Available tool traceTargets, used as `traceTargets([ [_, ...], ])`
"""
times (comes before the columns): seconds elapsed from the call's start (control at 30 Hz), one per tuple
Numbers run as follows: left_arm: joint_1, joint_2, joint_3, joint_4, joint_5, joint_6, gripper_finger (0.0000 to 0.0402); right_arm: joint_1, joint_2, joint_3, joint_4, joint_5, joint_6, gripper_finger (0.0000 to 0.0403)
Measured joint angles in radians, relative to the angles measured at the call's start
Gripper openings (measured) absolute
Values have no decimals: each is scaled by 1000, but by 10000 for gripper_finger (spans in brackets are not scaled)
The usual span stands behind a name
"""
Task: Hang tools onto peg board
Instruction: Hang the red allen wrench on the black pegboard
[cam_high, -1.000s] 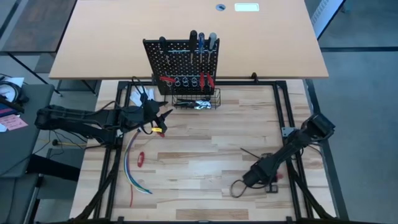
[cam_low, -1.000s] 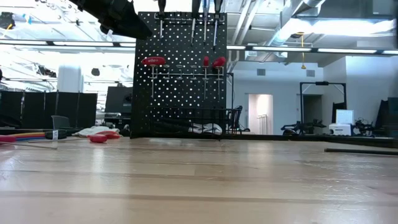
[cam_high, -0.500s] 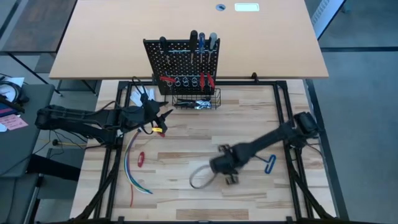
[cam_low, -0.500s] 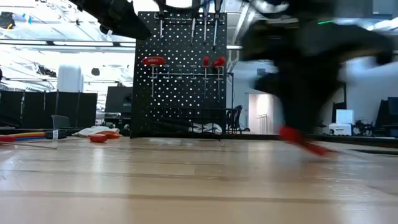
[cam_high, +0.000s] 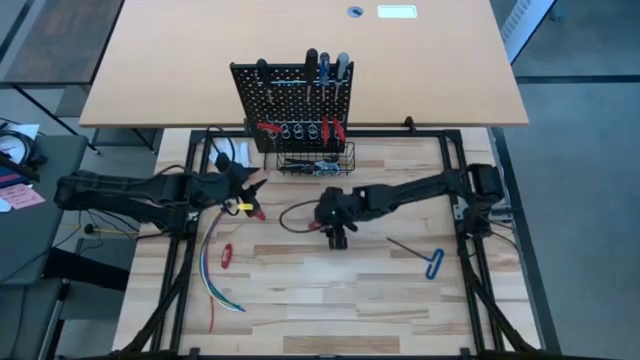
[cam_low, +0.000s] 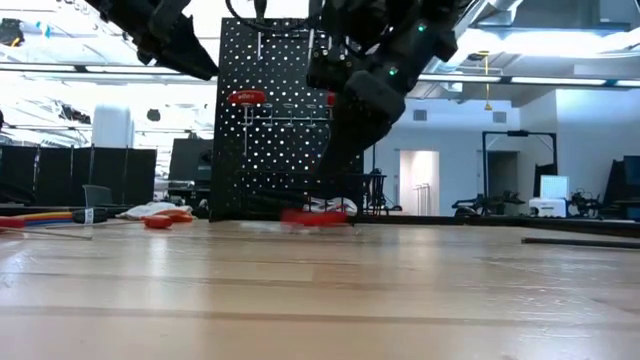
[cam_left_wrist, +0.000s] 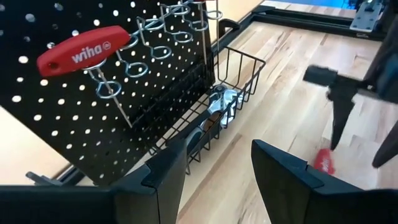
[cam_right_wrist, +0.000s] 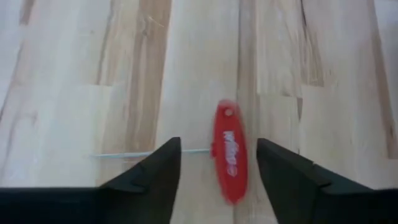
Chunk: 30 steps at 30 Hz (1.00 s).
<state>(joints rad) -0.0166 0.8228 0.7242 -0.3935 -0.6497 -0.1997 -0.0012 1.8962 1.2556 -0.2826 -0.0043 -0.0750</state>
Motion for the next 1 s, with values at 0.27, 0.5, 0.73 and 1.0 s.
traceTargets([
  [0.27, 0, -14, 0, -22, 0, -21, 175, -15, 41, -107, 221, -5, -61, 233],
  [0.5, 0, -13, 0, -29, 0, -18, 175, -78, 40, -263, 519, -12, -61, 211],
  [0.73, 0, -9, 0, -26, 0, -15, 175, -95, 107, -279, 547, -71, -98, 170],
  [1.0, 0, -9, 0, -27, 15, -3, 175, -99, 174, -275, 558, -74, -54, 79],
])
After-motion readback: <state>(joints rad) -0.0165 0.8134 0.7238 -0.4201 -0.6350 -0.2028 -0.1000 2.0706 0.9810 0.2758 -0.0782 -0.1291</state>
